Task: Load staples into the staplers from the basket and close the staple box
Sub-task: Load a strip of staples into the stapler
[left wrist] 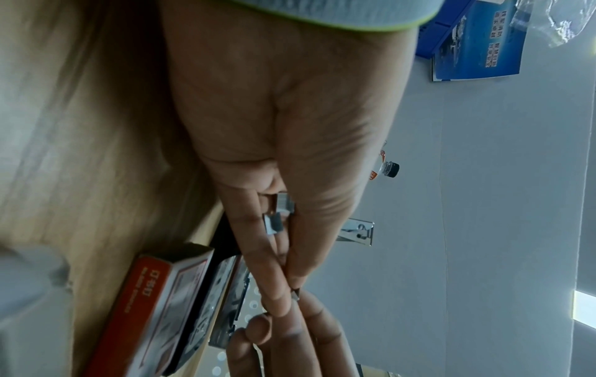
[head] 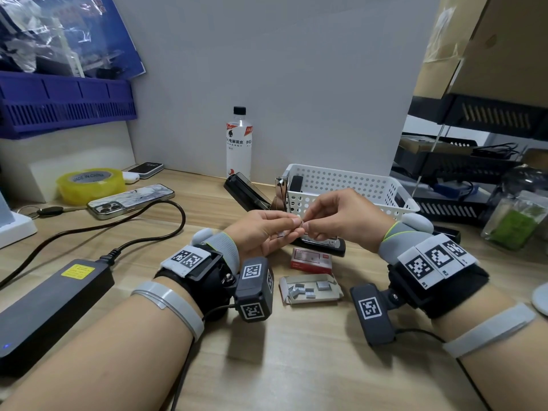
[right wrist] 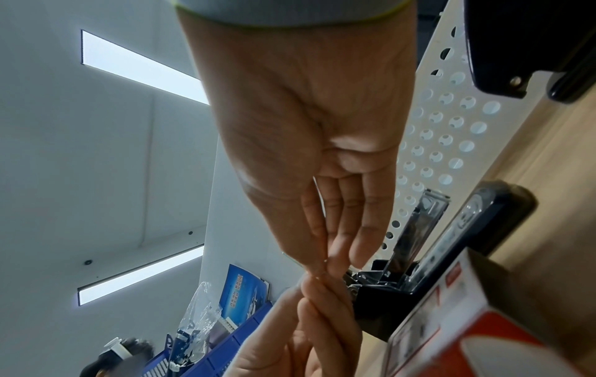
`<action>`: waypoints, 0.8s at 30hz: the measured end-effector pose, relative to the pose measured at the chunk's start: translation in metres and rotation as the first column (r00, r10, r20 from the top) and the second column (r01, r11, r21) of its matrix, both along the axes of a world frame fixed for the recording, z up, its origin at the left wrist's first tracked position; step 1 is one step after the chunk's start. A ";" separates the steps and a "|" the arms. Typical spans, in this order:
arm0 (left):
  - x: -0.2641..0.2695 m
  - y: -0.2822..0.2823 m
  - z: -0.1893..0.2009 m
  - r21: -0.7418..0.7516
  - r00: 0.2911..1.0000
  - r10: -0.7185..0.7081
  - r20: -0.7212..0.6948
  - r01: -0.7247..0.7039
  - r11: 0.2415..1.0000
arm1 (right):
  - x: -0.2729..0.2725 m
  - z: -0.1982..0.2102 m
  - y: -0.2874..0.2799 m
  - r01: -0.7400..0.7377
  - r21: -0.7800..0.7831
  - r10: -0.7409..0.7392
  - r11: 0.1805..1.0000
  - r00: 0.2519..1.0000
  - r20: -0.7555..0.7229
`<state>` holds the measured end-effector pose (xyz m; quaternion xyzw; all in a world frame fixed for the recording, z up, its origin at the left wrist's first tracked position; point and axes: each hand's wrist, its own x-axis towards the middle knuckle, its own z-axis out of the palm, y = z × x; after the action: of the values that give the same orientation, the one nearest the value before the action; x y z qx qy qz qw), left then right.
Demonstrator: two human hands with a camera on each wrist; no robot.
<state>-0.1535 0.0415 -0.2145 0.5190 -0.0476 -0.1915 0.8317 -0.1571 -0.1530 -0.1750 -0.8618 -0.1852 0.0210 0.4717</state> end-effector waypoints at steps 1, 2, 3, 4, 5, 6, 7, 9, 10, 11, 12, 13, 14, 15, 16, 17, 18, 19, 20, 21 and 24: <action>0.000 0.000 0.000 -0.005 1.000 -0.008 -0.006 0.008 1.000 | 0.000 0.000 0.000 0.004 -0.002 -0.004 1.000 1.000 -0.003; 0.000 0.000 0.000 -0.014 1.000 -0.017 -0.013 0.017 1.000 | 0.001 0.000 0.000 0.010 -0.006 -0.010 1.000 1.000 -0.003; 0.000 0.000 0.000 -0.022 0.999 -0.026 -0.022 0.026 0.999 | 0.003 0.001 -0.001 0.022 -0.014 -0.022 1.000 1.000 0.003; 0.000 0.001 0.000 -0.025 0.999 -0.036 -0.032 0.035 0.999 | 0.005 0.001 -0.004 0.041 -0.026 -0.040 0.999 0.999 0.015; 0.000 0.001 0.000 -0.025 0.998 -0.044 -0.042 0.043 0.999 | 0.008 0.002 -0.007 0.064 -0.047 -0.062 0.997 0.998 0.033; 0.000 0.002 0.000 -0.020 0.997 -0.050 -0.051 0.049 0.999 | 0.011 0.003 -0.011 0.091 -0.072 -0.087 0.993 0.995 0.057; 0.000 0.002 0.000 -0.014 0.997 -0.056 -0.060 0.055 0.998 | 0.014 0.004 -0.015 0.123 -0.105 -0.115 0.987 0.990 0.086; 0.002 0.003 0.000 -0.001 0.994 -0.066 -0.084 0.067 0.998 | 0.019 0.006 -0.023 0.191 -0.197 -0.162 0.962 0.975 0.152; 0.002 0.004 0.000 0.000 0.993 -0.072 -0.097 0.072 0.997 | 0.020 0.006 -0.024 0.210 -0.254 -0.168 0.944 0.969 0.179; 0.003 0.004 -0.001 -0.003 0.991 -0.075 -0.107 0.075 0.997 | 0.021 0.007 -0.024 0.213 -0.321 -0.156 0.923 0.969 0.192; 0.004 0.005 -0.001 -0.006 0.991 -0.075 -0.110 0.074 0.997 | 0.021 0.008 -0.022 0.208 -0.399 -0.139 0.893 0.971 0.196; 0.004 0.005 -0.001 -0.007 0.991 -0.072 -0.111 0.072 0.997 | 0.021 0.009 -0.019 0.203 -0.476 -0.122 0.856 0.973 0.197; 0.004 0.005 -0.001 -0.006 0.991 -0.070 -0.113 0.070 0.998 | 0.021 0.010 -0.016 0.202 -0.534 -0.112 0.821 0.974 0.196; 0.004 0.005 -0.001 -0.006 0.991 -0.070 -0.117 0.070 0.998 | 0.021 0.010 -0.013 0.204 -0.574 -0.109 0.793 0.975 0.195; 0.004 0.004 -0.001 -0.009 0.990 -0.072 -0.119 0.071 0.997 | 0.021 0.011 -0.011 0.207 -0.601 -0.109 0.772 0.975 0.196; 0.004 0.004 -0.001 -0.013 0.990 -0.072 -0.122 0.071 0.997 | 0.022 0.011 -0.009 0.211 -0.621 -0.110 0.755 0.974 0.197; 0.003 0.004 0.000 -0.015 0.990 -0.072 -0.124 0.071 0.997 | 0.022 0.011 -0.008 0.215 -0.635 -0.111 0.742 0.974 0.199; 0.003 0.004 0.000 -0.015 0.989 -0.071 -0.126 0.070 0.997 | 0.023 0.011 -0.007 0.218 -0.644 -0.113 0.733 0.973 0.200; 0.003 0.005 0.001 -0.012 0.989 -0.070 -0.128 0.069 0.998 | 0.024 0.011 -0.006 0.219 -0.650 -0.114 0.728 0.973 0.200; 0.003 0.004 0.001 -0.011 0.989 -0.069 -0.131 0.068 0.998 | 0.024 0.011 -0.006 0.218 -0.652 -0.113 0.727 0.973 0.199; 0.003 0.004 0.001 -0.020 0.988 -0.070 -0.137 0.068 0.997 | 0.024 0.011 -0.006 0.213 -0.650 -0.107 0.729 0.974 0.199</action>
<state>-0.1505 0.0453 -0.2133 0.4961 -0.0095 -0.2553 0.8299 -0.1326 -0.1594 -0.1637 -0.9851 -0.1247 -0.0190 0.1169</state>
